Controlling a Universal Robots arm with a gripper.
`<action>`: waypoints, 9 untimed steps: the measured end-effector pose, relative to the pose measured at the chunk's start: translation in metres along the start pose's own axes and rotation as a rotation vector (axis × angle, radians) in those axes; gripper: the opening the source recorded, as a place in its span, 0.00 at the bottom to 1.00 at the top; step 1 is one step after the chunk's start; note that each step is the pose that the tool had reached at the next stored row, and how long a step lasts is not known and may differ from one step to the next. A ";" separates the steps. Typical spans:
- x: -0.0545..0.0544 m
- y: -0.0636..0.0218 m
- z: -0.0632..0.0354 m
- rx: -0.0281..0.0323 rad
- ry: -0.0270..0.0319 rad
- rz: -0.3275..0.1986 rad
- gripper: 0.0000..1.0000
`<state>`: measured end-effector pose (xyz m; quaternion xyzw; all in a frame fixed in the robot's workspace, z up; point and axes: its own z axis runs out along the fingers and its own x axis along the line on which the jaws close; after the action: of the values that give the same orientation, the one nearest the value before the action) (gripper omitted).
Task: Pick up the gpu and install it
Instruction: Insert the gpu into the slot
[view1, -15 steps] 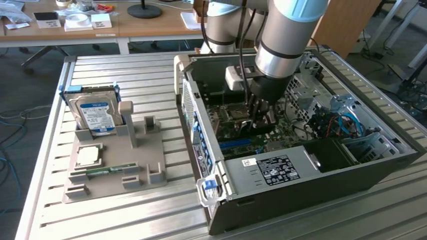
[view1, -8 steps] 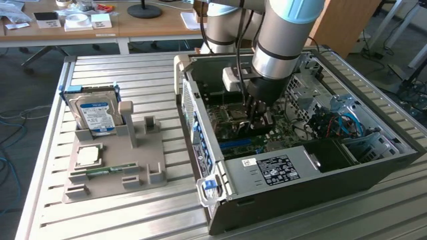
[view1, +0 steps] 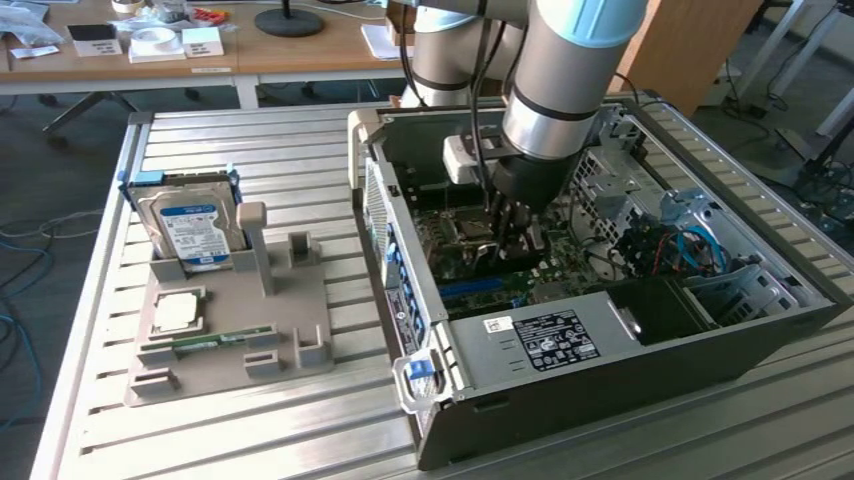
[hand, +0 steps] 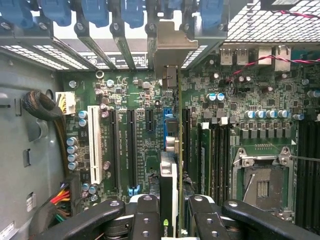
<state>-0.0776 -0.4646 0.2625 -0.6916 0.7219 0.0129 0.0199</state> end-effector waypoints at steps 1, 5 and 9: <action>0.000 0.0001 0.0000 0.0000 0.0009 0.000 0.27; 0.000 0.0011 0.0003 0.0000 0.0022 0.000 0.27; 0.000 0.0027 0.0006 0.0001 0.0024 0.000 0.27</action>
<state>-0.0802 -0.4645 0.2619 -0.6916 0.7220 0.0120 0.0190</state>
